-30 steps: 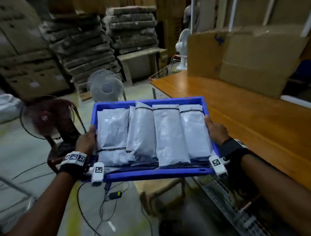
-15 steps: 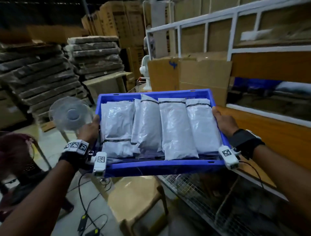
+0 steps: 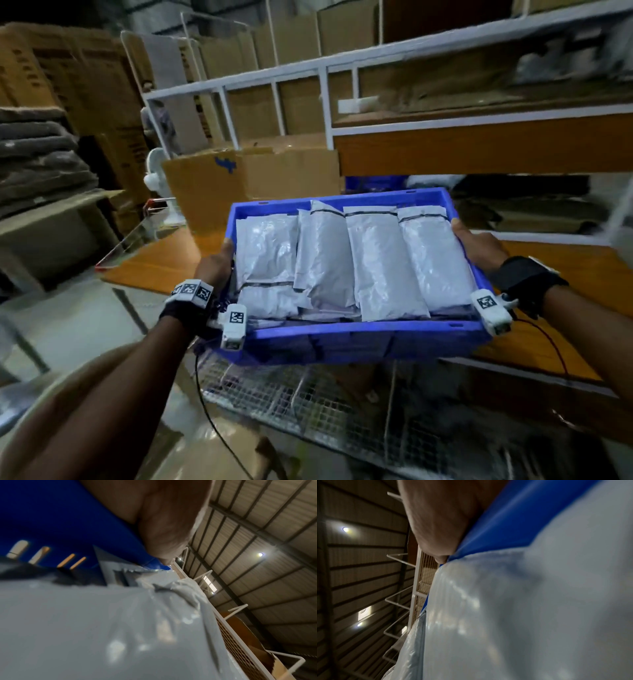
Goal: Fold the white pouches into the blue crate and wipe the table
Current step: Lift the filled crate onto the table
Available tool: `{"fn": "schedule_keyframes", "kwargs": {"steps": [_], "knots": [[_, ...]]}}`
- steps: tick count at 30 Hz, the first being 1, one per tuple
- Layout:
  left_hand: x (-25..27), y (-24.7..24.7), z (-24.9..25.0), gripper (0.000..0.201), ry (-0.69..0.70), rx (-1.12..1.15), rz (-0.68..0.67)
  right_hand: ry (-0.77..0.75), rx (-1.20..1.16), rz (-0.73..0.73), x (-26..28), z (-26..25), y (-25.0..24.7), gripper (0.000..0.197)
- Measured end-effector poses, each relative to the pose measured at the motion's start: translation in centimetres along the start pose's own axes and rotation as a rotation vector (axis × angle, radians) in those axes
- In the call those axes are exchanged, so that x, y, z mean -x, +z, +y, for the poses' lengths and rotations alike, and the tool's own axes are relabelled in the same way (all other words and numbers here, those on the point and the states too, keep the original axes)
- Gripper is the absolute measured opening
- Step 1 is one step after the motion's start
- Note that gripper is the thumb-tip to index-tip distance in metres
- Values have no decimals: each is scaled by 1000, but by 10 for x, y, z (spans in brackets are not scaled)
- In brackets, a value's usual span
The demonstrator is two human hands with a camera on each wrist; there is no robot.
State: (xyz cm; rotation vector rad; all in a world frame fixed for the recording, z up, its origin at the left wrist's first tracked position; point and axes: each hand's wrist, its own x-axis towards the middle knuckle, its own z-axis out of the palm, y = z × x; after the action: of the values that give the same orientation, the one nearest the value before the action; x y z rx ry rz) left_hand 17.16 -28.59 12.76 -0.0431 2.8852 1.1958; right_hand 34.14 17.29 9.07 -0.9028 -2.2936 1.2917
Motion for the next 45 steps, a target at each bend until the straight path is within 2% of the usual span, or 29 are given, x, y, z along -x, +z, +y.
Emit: {"fn": "schedule_keyframes", "kwargs": {"steps": [2,3,5,7,9,10,12,13,14,16,20,22,25,28,31,33,36,38,40,42,45], "knots": [[-12,22,15,70,42,70,-24,40,0,47,-3,15,-17,111],[-20,34,22,73,47,95,-60,67,4,58,-3,22,-26,110],[-68,69,21,88,29,148,-144,117,6,77,-11,45,-43,105],[-103,100,27,104,65,107,-212,157,-4,121,-25,73,-60,107],[-91,110,54,101,126,69,-234,134,-33,149,-34,93,-76,102],[-79,112,67,94,160,40,-234,128,-41,183,-30,93,-83,94],[-68,125,90,86,221,5,-254,100,-40,239,-7,72,-91,64],[-67,134,100,81,208,-13,-270,73,-32,241,-2,67,-97,53],[-66,142,109,77,226,-18,-296,78,-22,240,-4,68,-103,49],[-65,160,124,71,221,-22,-315,85,43,261,-21,85,-117,52],[-74,202,150,74,220,-30,-341,54,103,181,-102,177,-157,64],[-83,222,159,72,204,-14,-370,44,96,150,-113,185,-165,64],[-98,247,173,77,209,-68,-407,82,87,156,-88,136,-159,46],[-102,267,187,53,250,-89,-425,154,82,142,-95,129,-164,54],[-107,282,198,34,225,-25,-545,169,99,111,-106,131,-169,54],[-109,287,203,43,215,-38,-574,190,92,85,-115,142,-173,49],[-109,291,211,48,252,-168,-506,293,66,38,-121,147,-176,45],[-110,291,212,51,288,-195,-510,309,62,37,-114,136,-175,34],[-114,289,208,50,255,-143,-524,326,81,61,-107,129,-176,20],[-119,285,203,46,216,-64,-536,358,92,85,-99,124,-177,25],[-126,275,204,36,340,16,-554,361,63,177,-93,124,-180,31]]}}
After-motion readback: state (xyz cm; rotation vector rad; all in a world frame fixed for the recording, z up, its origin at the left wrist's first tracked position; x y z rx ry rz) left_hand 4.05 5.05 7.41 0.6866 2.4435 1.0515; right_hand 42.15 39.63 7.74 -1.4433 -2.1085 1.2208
